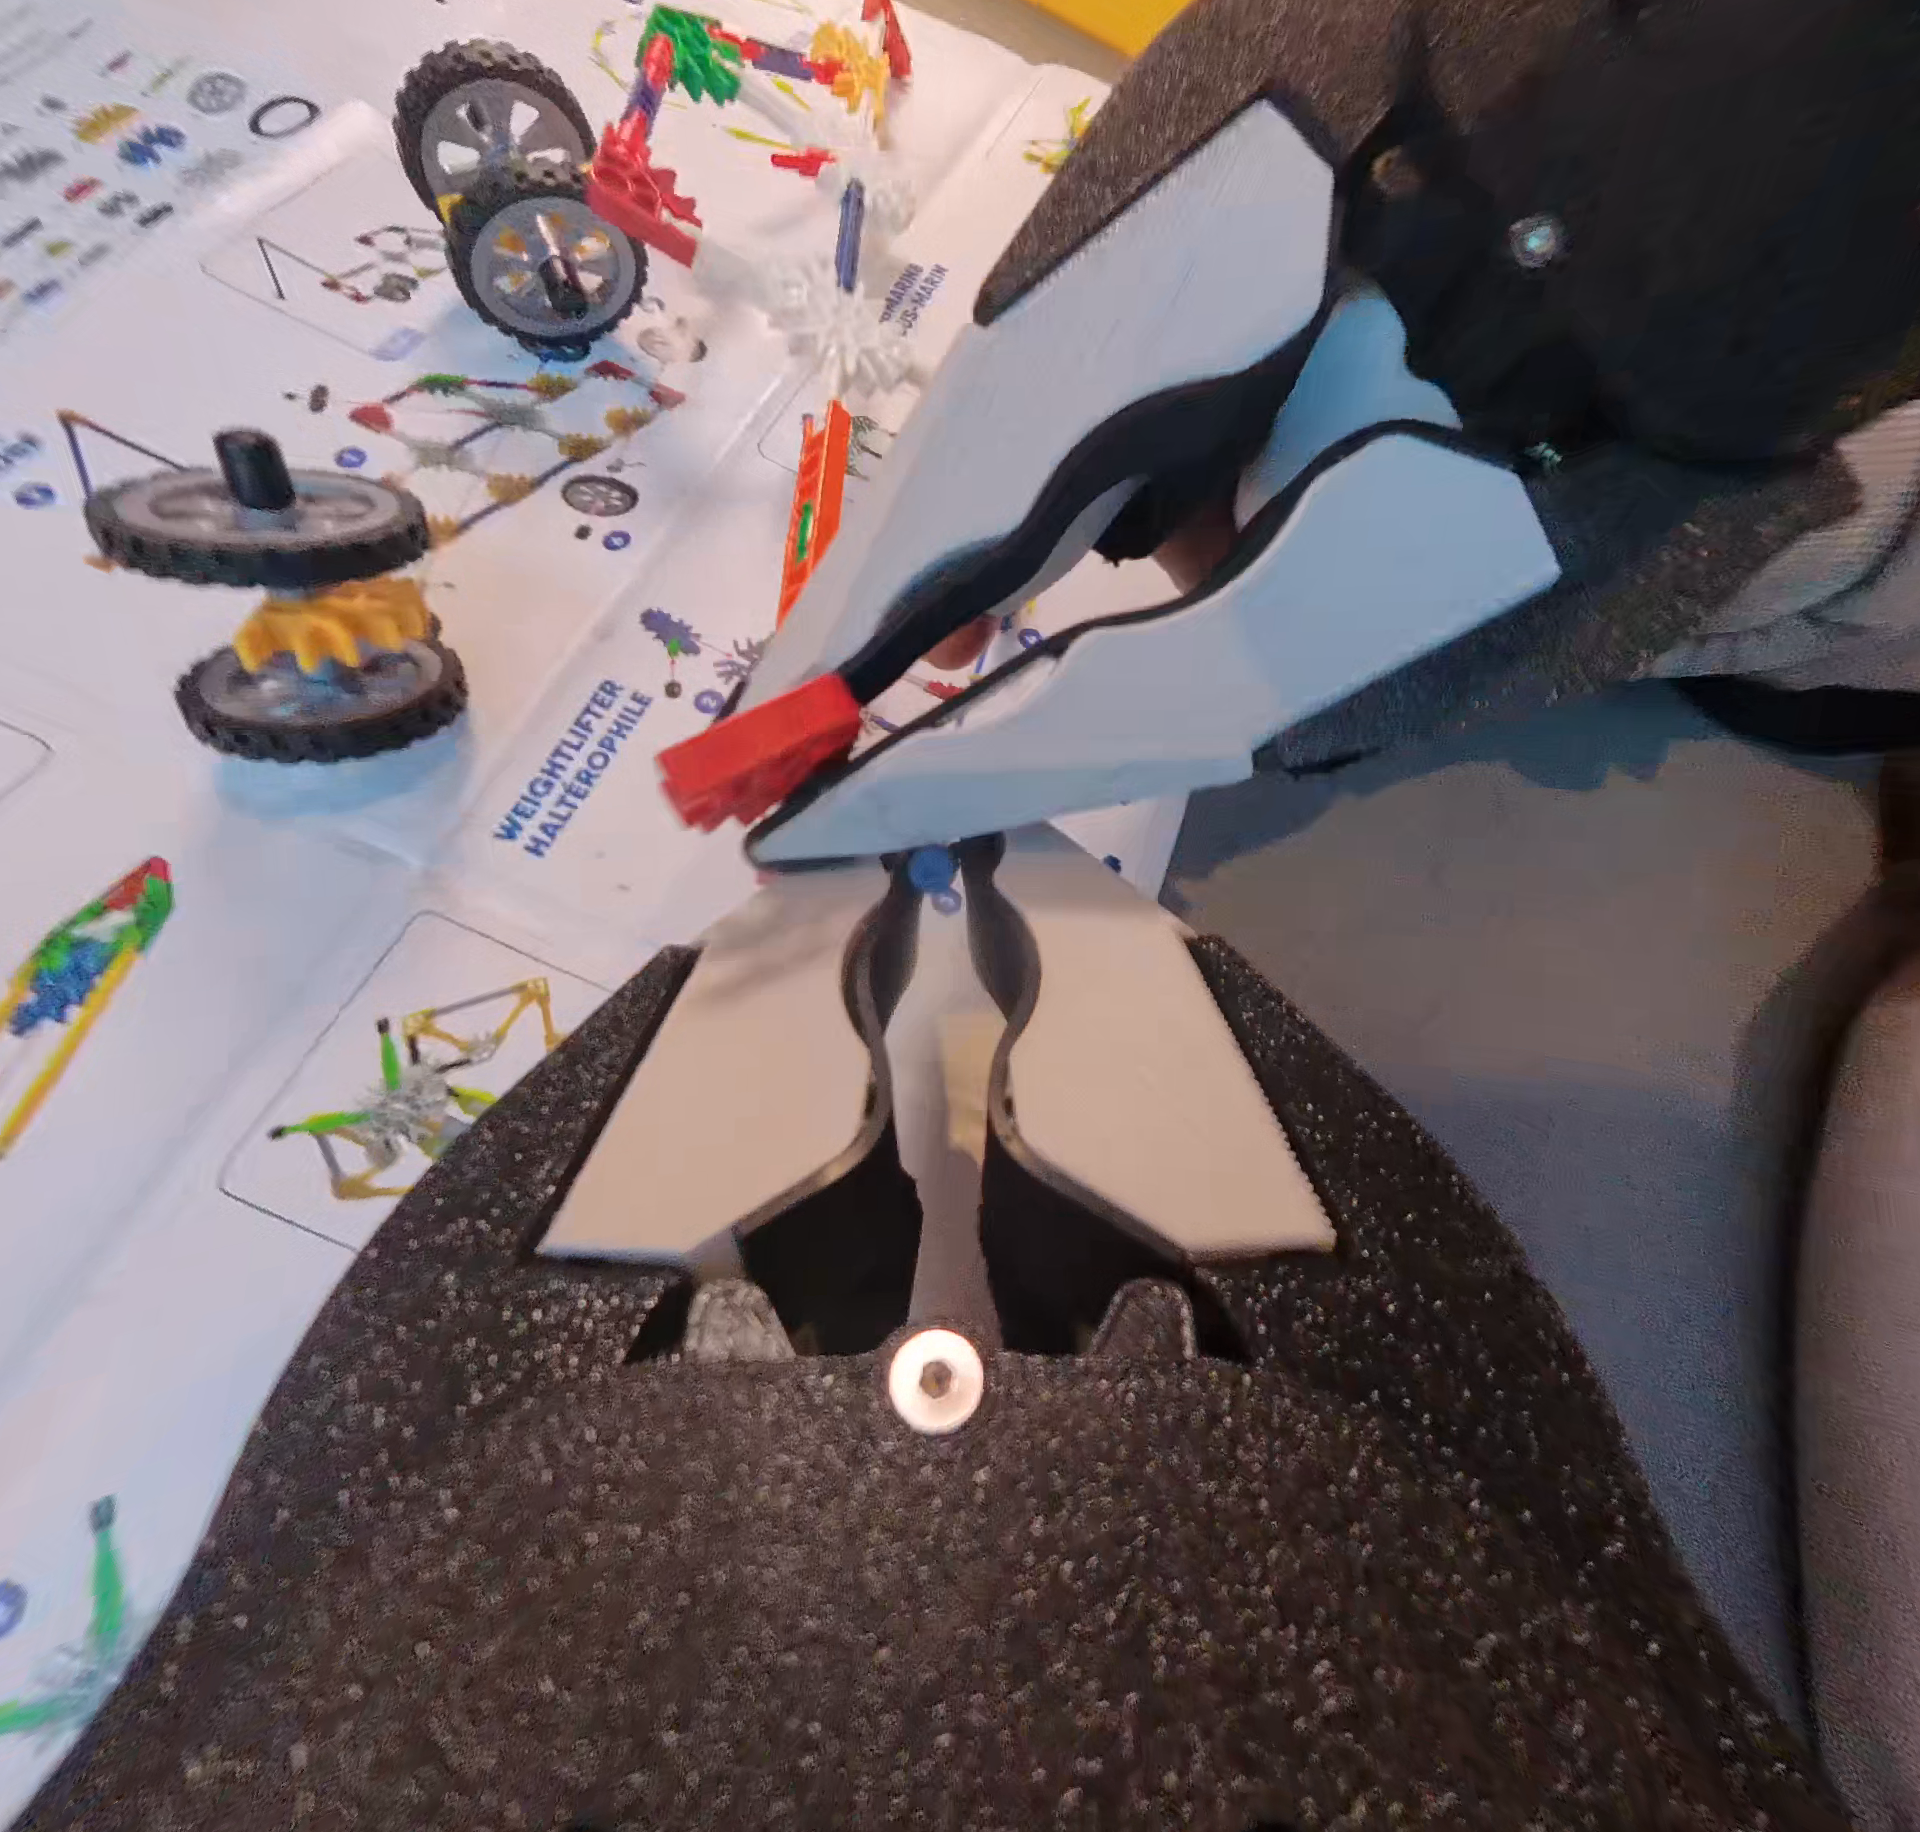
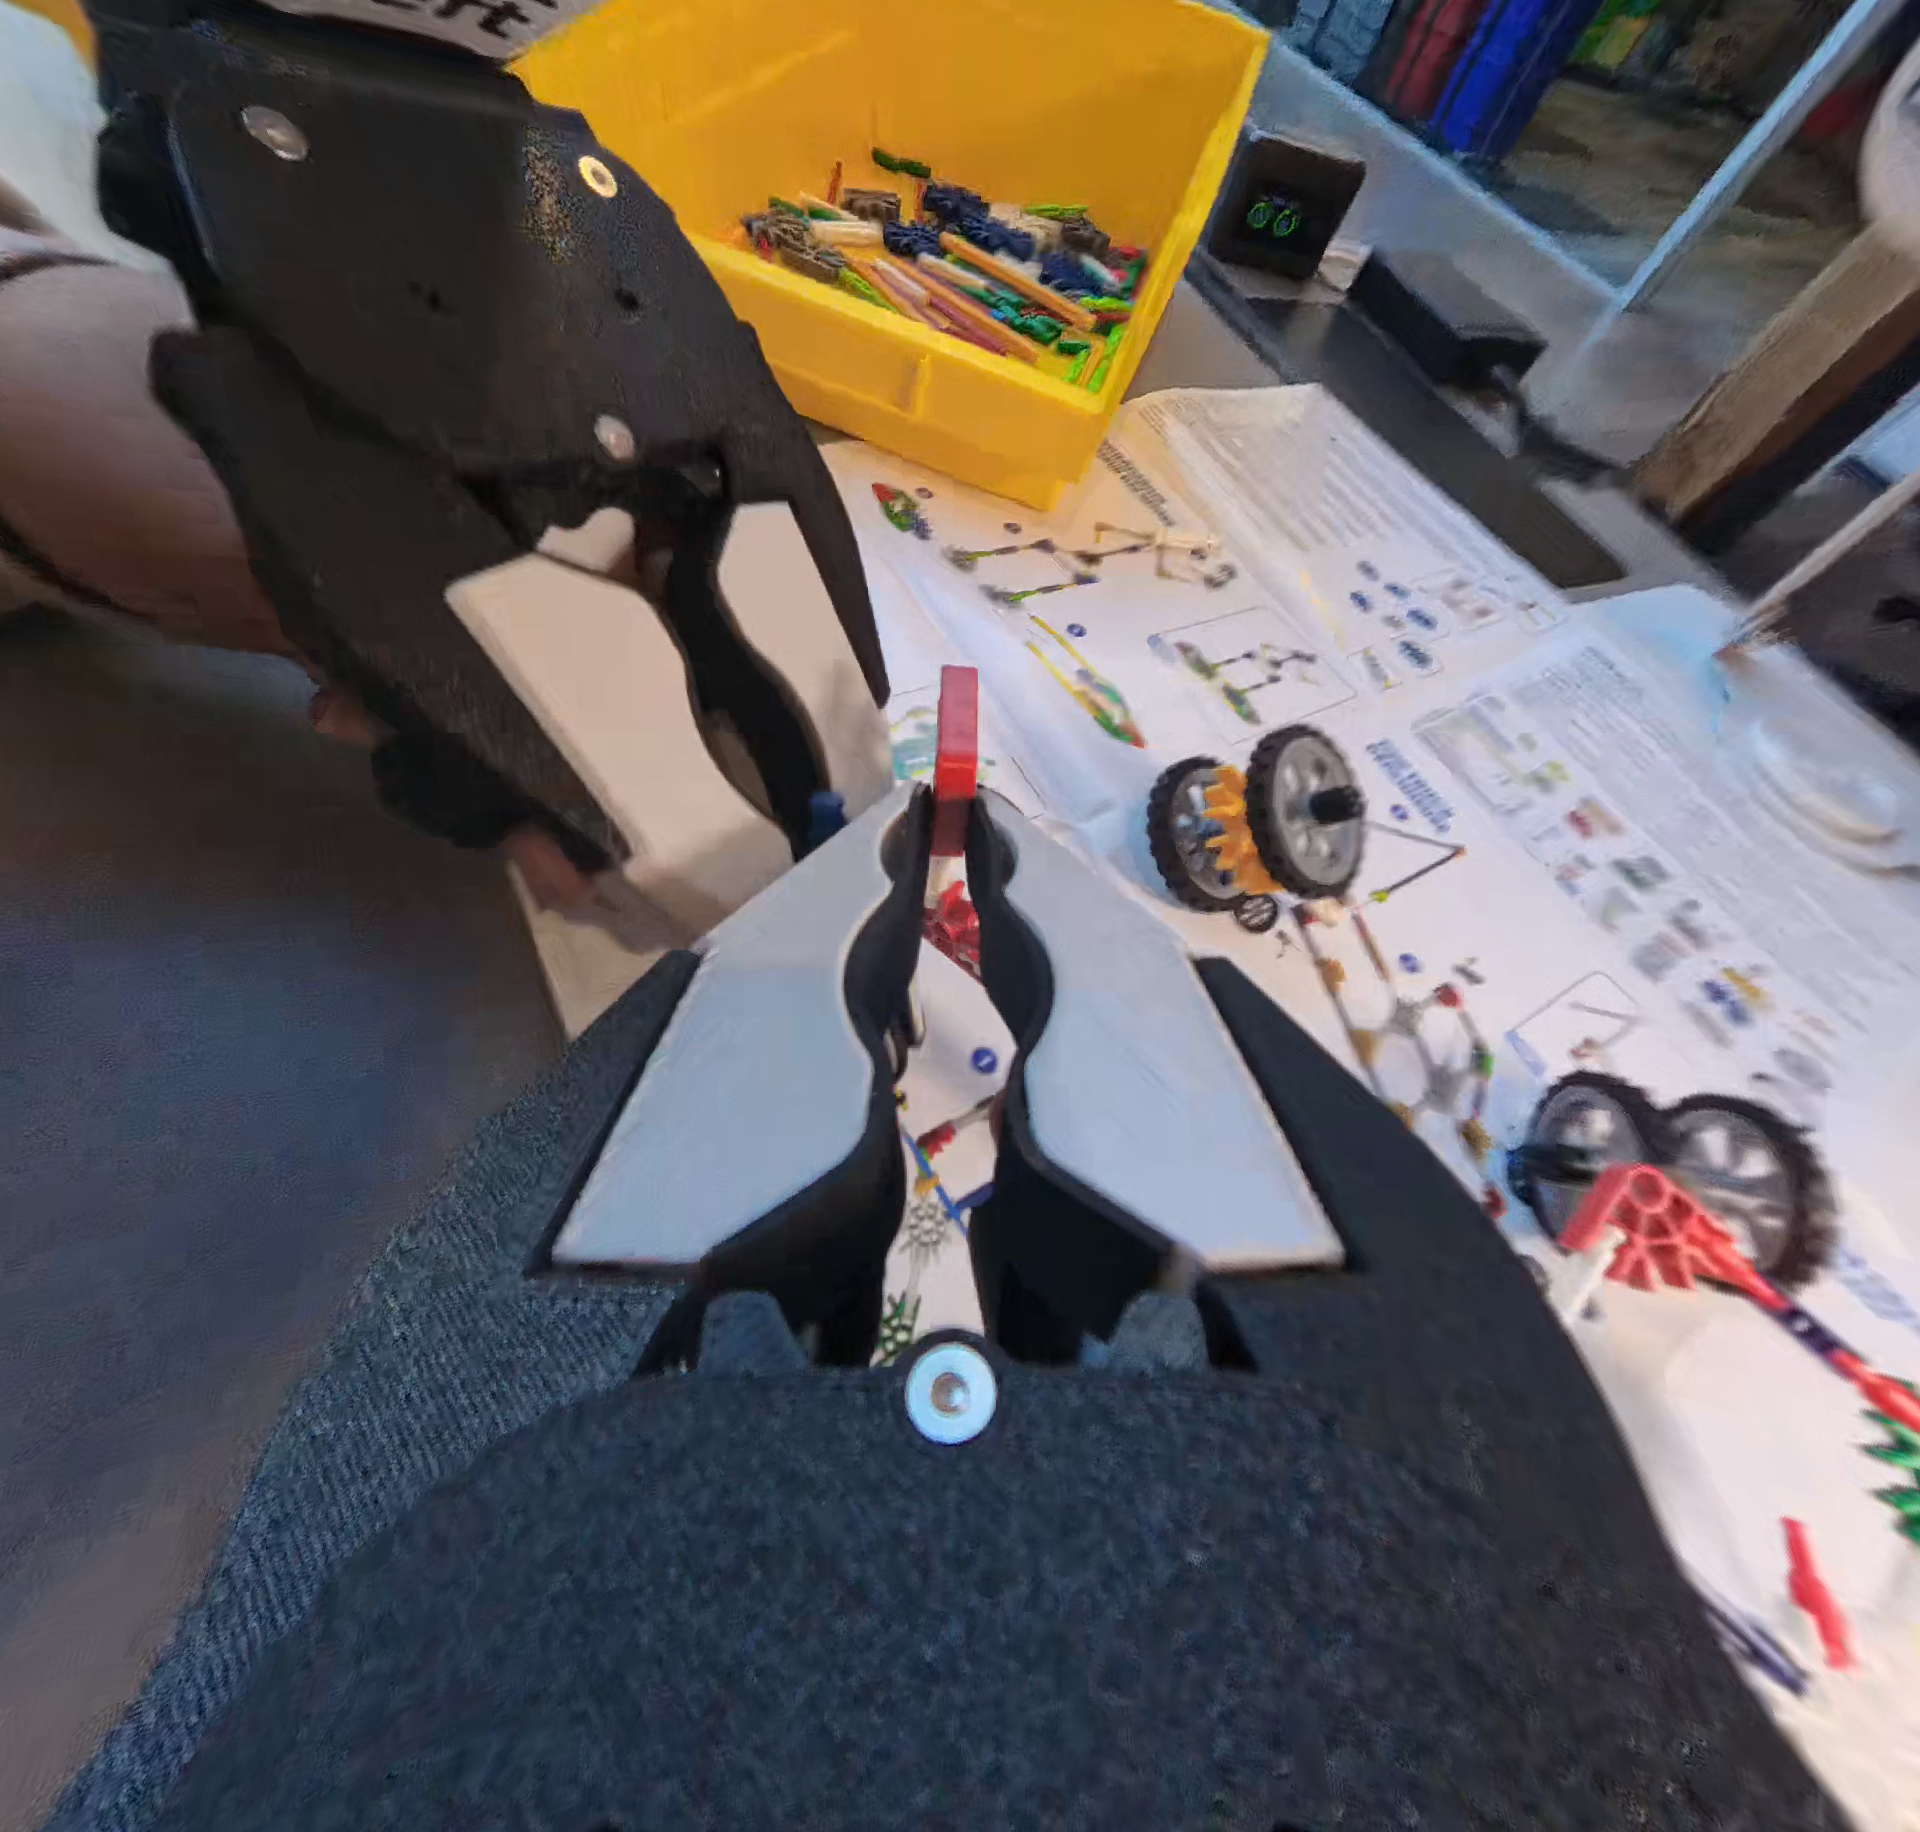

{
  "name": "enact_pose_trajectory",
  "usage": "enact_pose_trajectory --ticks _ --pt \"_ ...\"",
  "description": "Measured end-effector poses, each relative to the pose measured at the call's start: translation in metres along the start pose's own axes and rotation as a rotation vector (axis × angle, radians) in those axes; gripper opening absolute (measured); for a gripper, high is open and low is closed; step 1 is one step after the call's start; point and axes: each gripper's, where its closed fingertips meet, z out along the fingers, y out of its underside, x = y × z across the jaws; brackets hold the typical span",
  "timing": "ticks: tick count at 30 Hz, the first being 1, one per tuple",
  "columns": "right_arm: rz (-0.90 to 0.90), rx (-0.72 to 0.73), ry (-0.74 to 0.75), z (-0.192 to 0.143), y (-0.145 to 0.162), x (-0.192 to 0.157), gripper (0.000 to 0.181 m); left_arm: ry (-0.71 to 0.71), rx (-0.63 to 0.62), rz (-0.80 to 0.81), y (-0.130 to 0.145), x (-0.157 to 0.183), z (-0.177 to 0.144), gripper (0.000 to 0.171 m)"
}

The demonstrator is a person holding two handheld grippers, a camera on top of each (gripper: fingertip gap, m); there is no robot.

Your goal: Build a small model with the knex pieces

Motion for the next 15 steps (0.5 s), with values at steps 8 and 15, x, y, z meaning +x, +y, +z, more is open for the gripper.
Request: enact_pose_trajectory --ticks 8,15 --pt "0.127 0.066 0.083 -0.033 -0.004 0.048 0.004 0.023 0.058 -0.003 -0.026 -0.008 -0.012 0.002" --pt "0.111 0.008 0.054 -0.034 0.004 0.048 0.004 -0.411 0.015 0.131 -0.042 -0.097 -0.092 0.001"
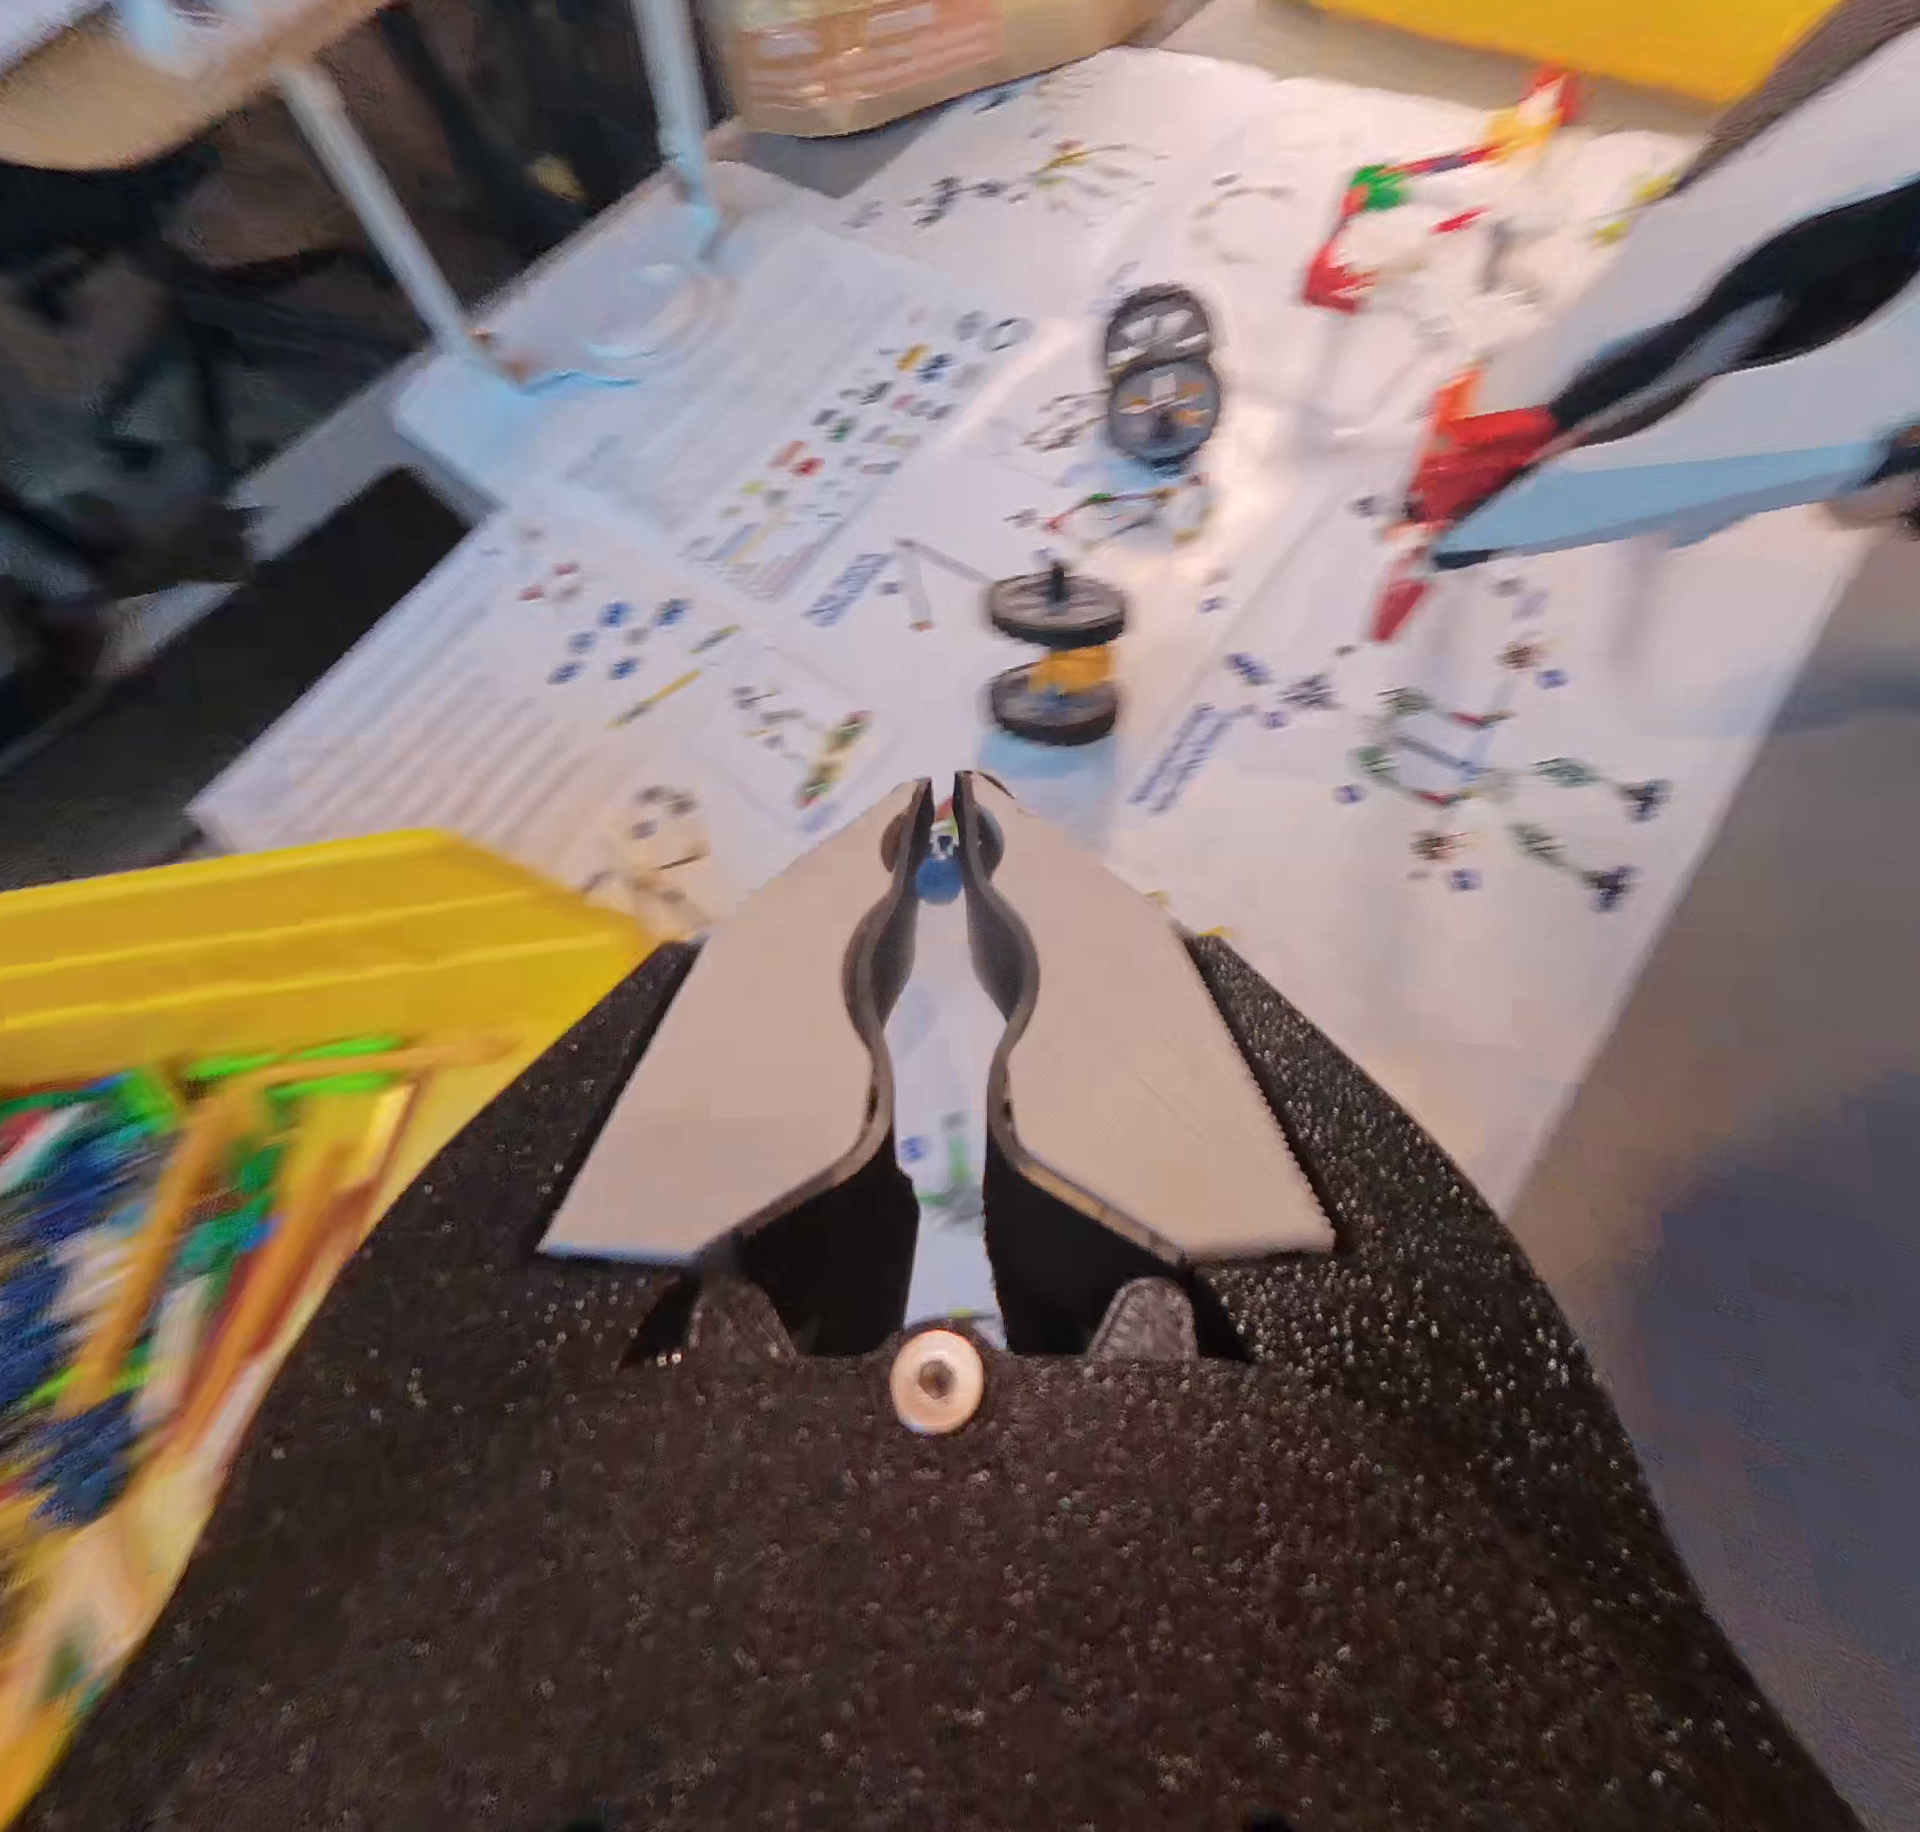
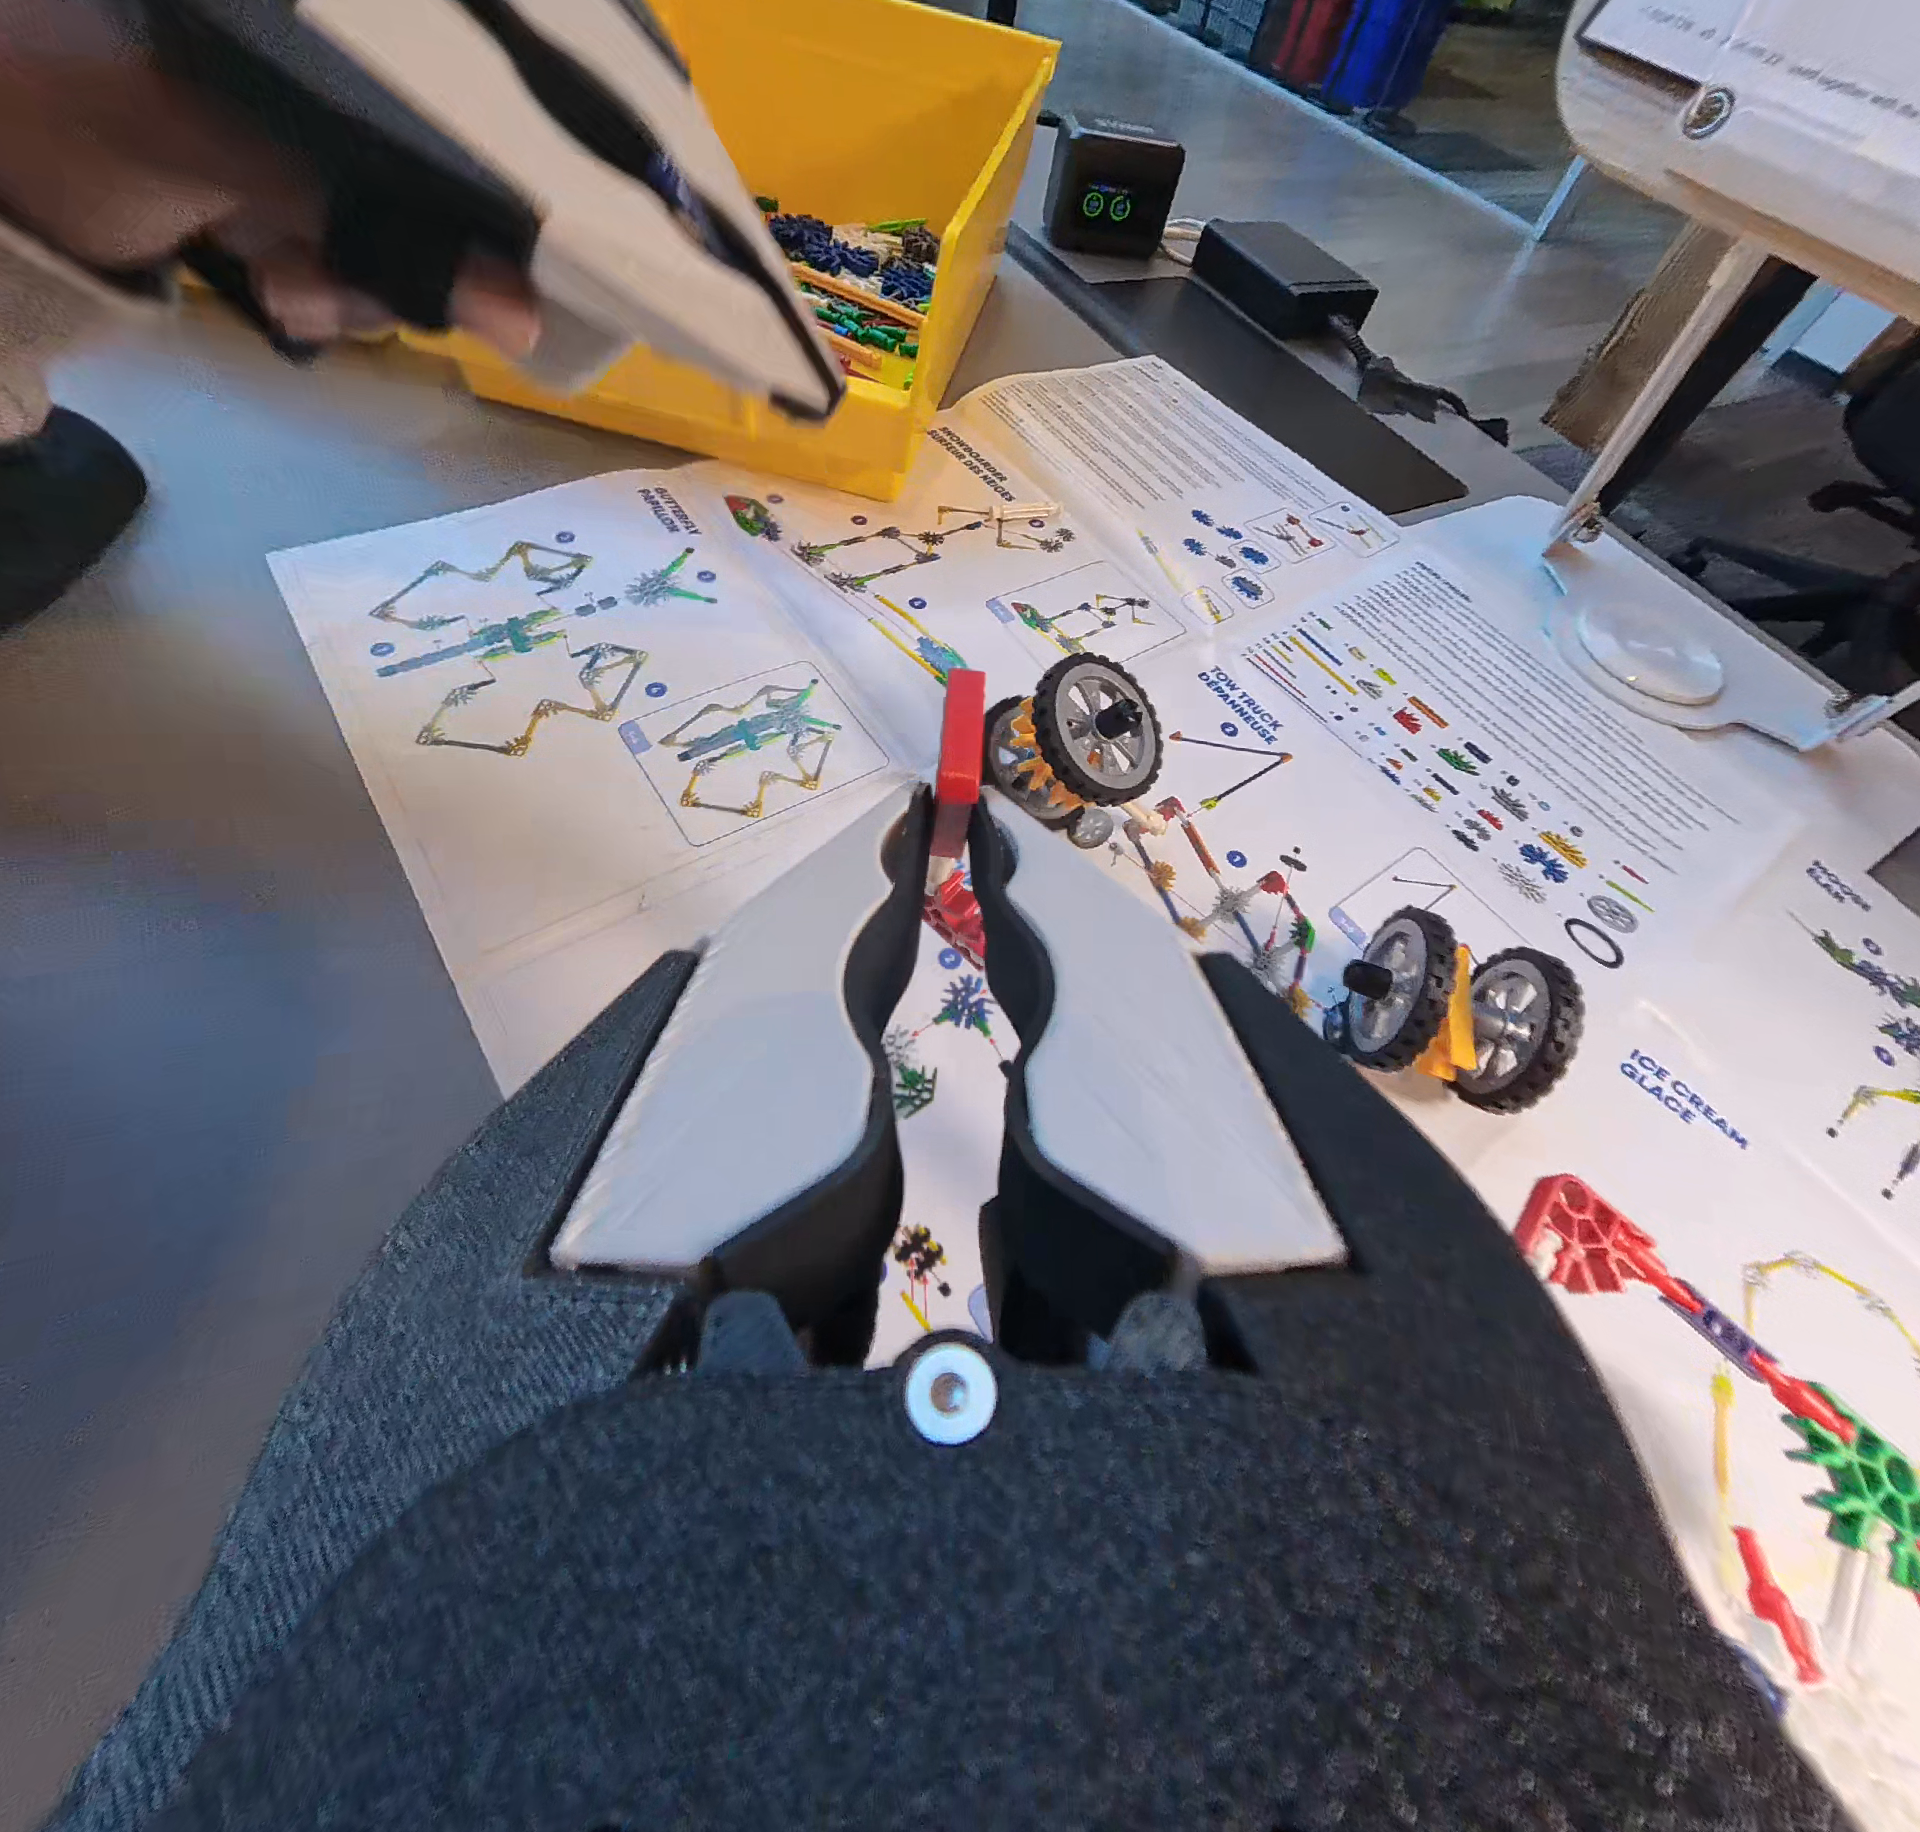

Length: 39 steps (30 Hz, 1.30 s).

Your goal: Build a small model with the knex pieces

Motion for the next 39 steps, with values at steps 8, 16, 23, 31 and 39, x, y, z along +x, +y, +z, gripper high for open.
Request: enact_pose_trajectory --ticks 8,16,23,31,39 --pt "-0.1 -0.021 -0.024 0.004 0.003 -0.013 0.005 -0.483 -0.439 0.126 0.064 -0.164 -0.063 0.013" --pt "-0.068 -0.015 -0.051 0.004 0.005 -0.011 0.005 -0.454 -0.258 0.039 0.046 -0.151 -0.057 0.04" --pt "-0.048 0.04 -0.131 -0.007 -0.005 -0.013 0.005 0.278 0.118 0.025 -0.019 0.022 -0.018 0.037" --pt "-0.025 0.035 -0.436 -0.014 0.002 -0.058 0.004 0.681 0.168 0.105 -0.028 0.13 0.007 0.021" --pt "-0.075 -0.018 -0.462 -0.01 0.017 -0.065 0.026 0.794 0.162 -0.116 -0.017 0.123 0.005 0.004"
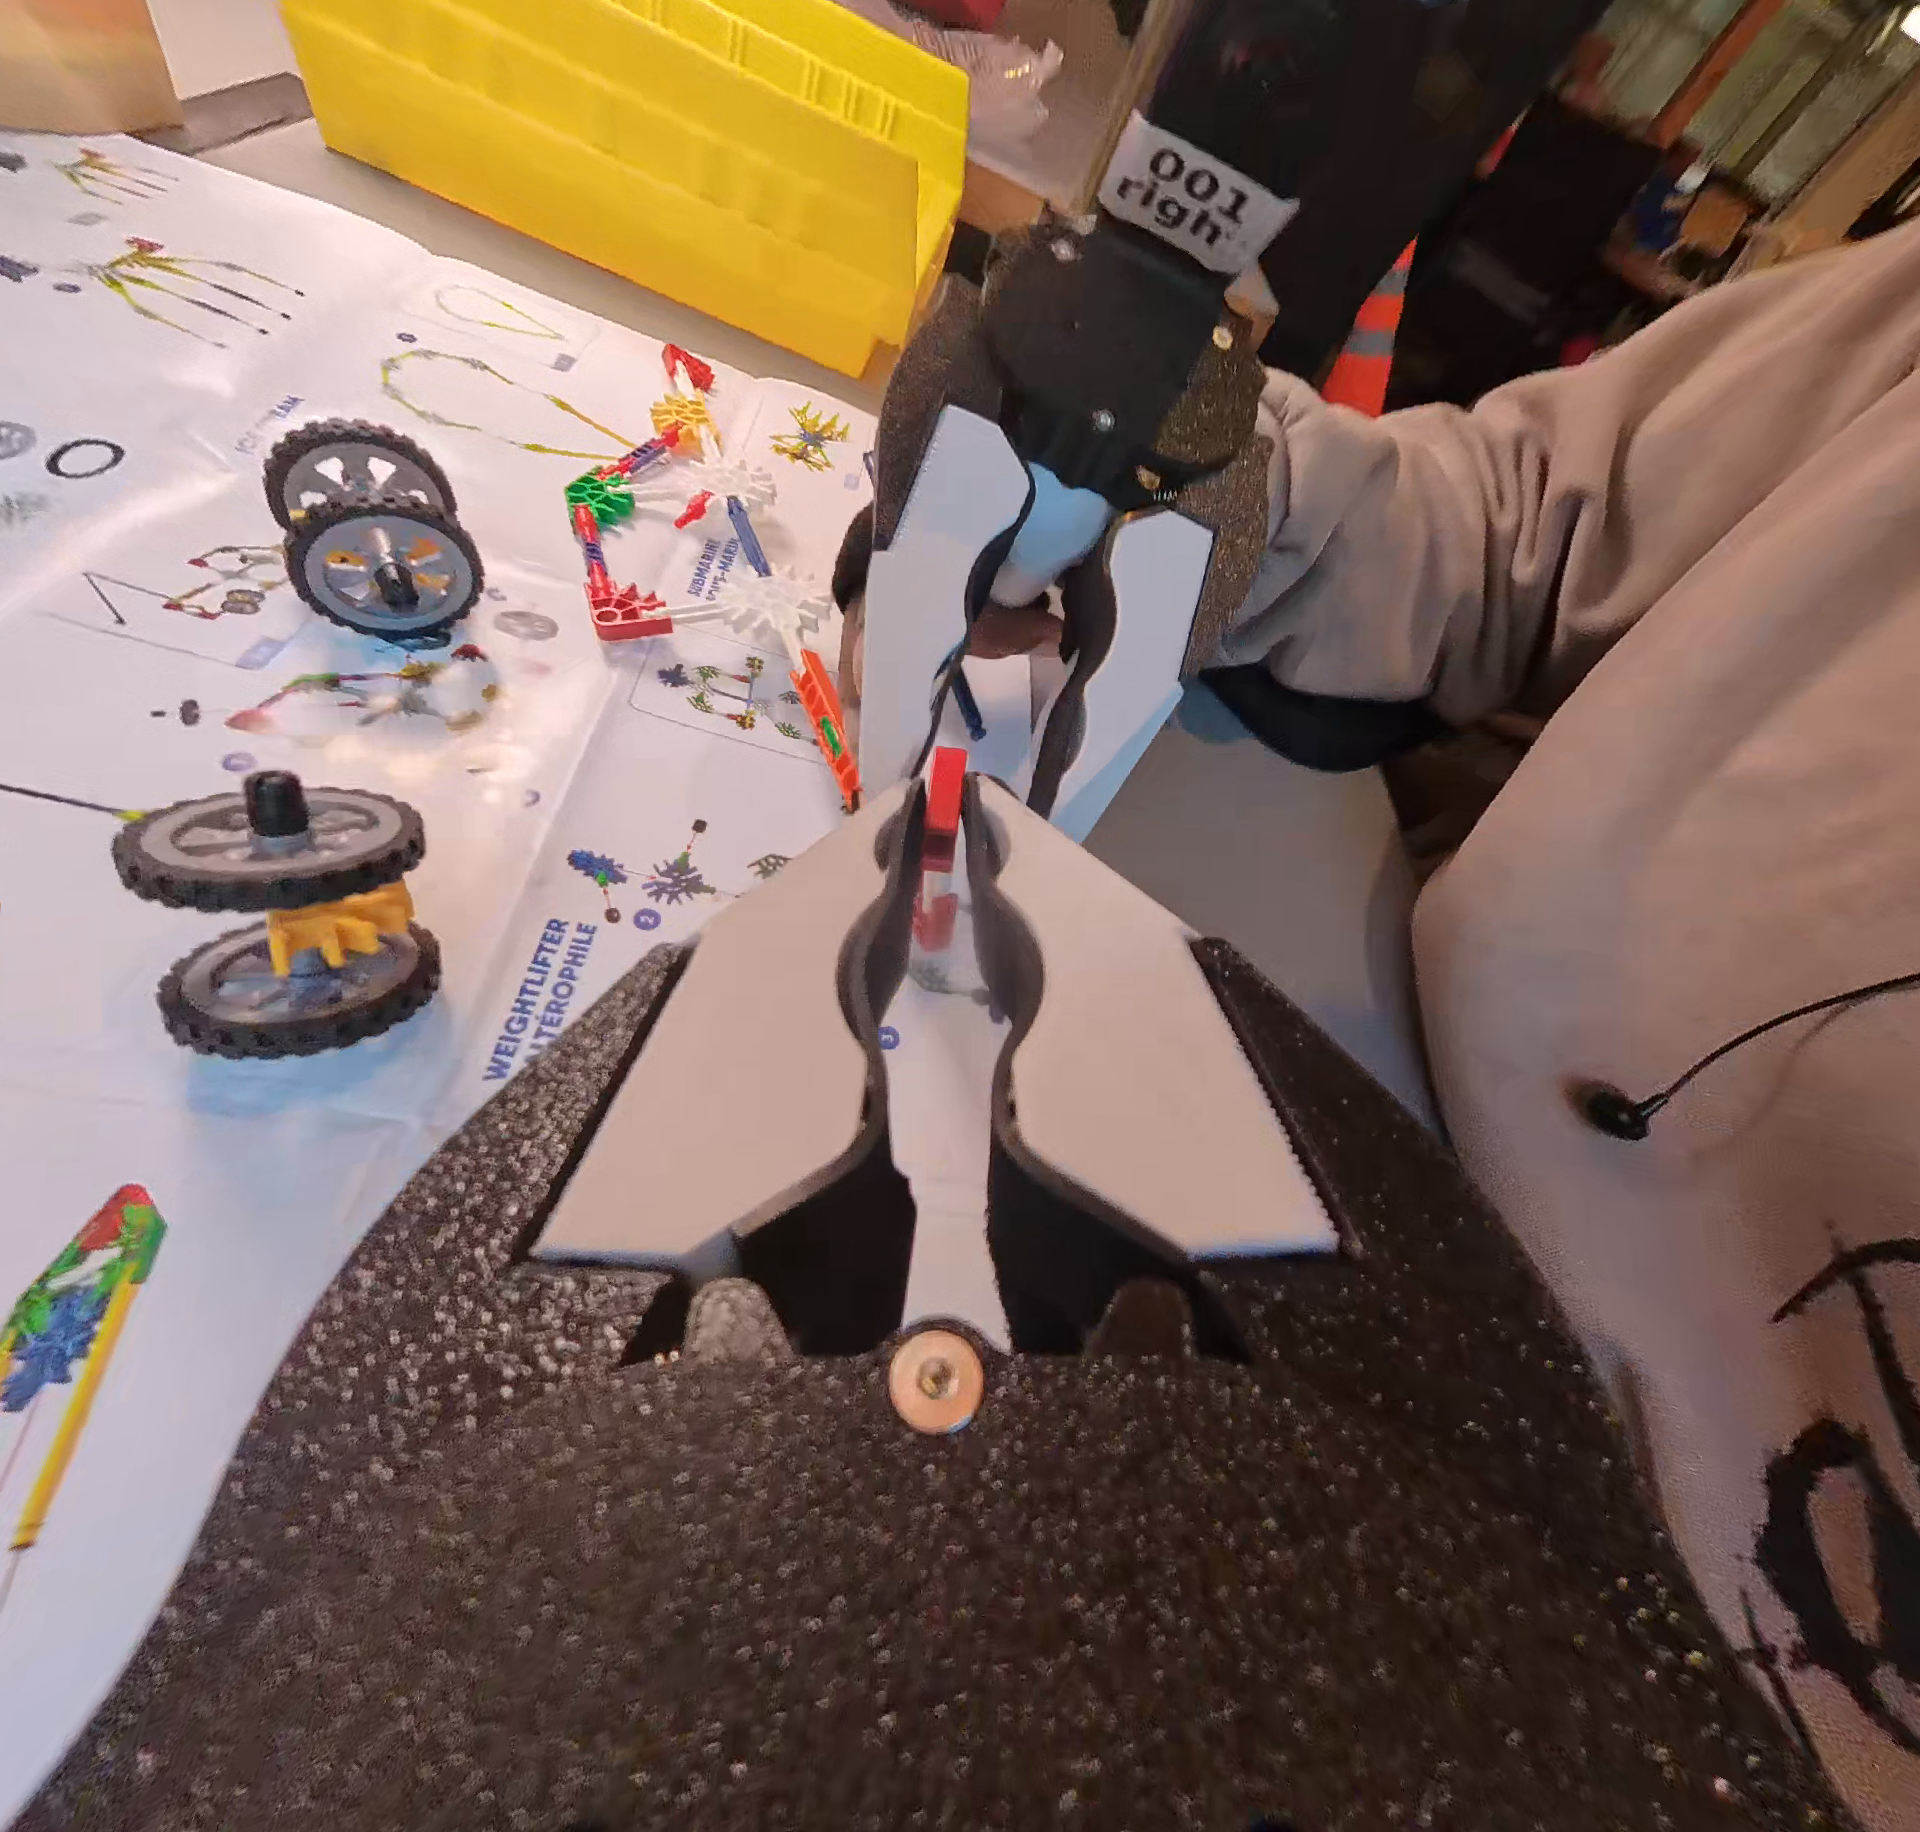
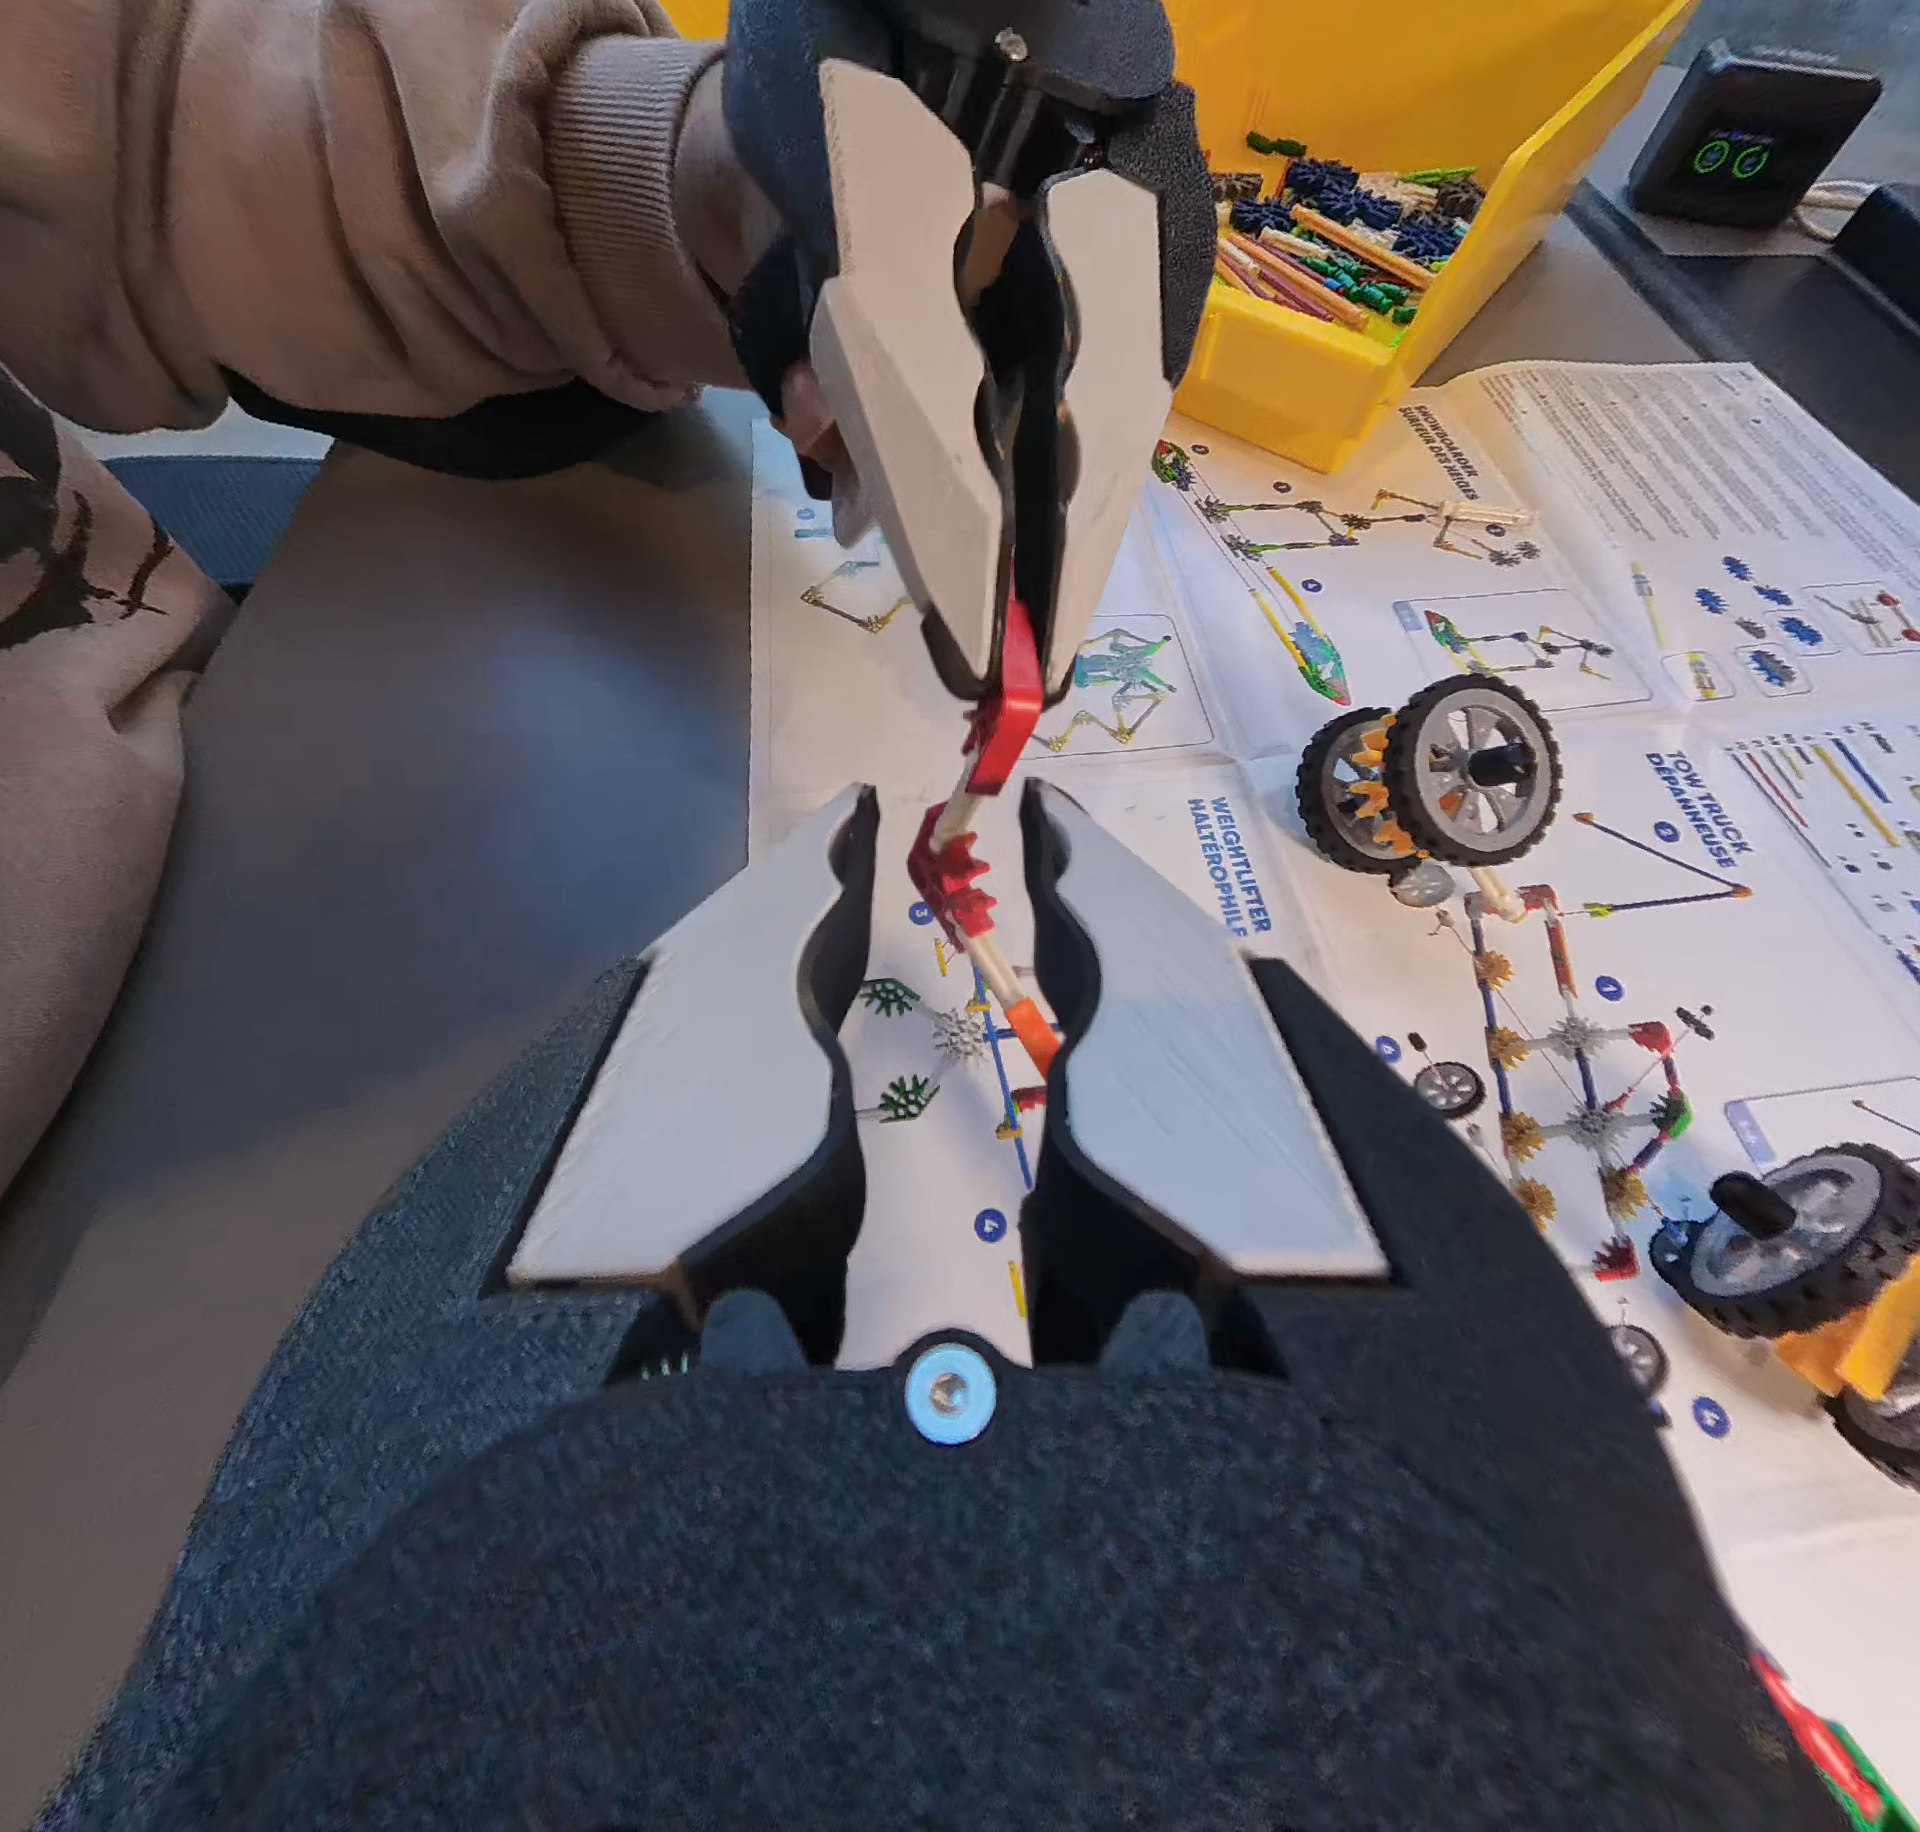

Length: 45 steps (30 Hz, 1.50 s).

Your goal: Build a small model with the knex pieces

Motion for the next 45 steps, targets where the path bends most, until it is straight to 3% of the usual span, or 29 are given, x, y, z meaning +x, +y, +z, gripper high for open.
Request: enact_pose_trajectory --ticks 4,7,15,17,23,32,40,45 --pt "-0.07 -0.085 0.088 0.013 0.013 0.007 0.044 0.083 0.09 -0.148 -0.001 -0.003 -0.006 0.003" --pt "-0.133 -0.104 0.089 0.02 0.016 0.001 0.02 0.098 0.115 -0.201 -0.001 -0.007 -0.007 0.004" --pt "-0.062 -0.123 -0.004 0.023 0.022 -0.01 0.013 0.179 0.044 -0.16 0.01 0.008 -0.003 0.014" --pt "-0.06 -0.133 -0.008 0.023 0.023 -0.011 0.012 0.18 0.017 -0.11 0.013 0.015 0.0 0.008" --pt "-0.014 -0.062 -0.044 0.021 0.014 -0.015 0.011 0.102 -0.009 -0.058 0.015 0.008 -0.002 0.004" --pt "0.025 -0.075 0.0 0.028 0.022 -0.004 0.007 -0.048 -0.087 0.009 0.028 -0.005 0.007 0.006" --pt "-0.051 -0.114 0.104 0.034 0.026 0.005 0.008 0.14 0.045 -0.489 0.027 -0.016 0.005 0.007" --pt "-0.096 -0.176 0.134 0.039 0.035 0.006 0.008 0.18 0.048 -0.61 0.035 -0.021 0.006 0.007"
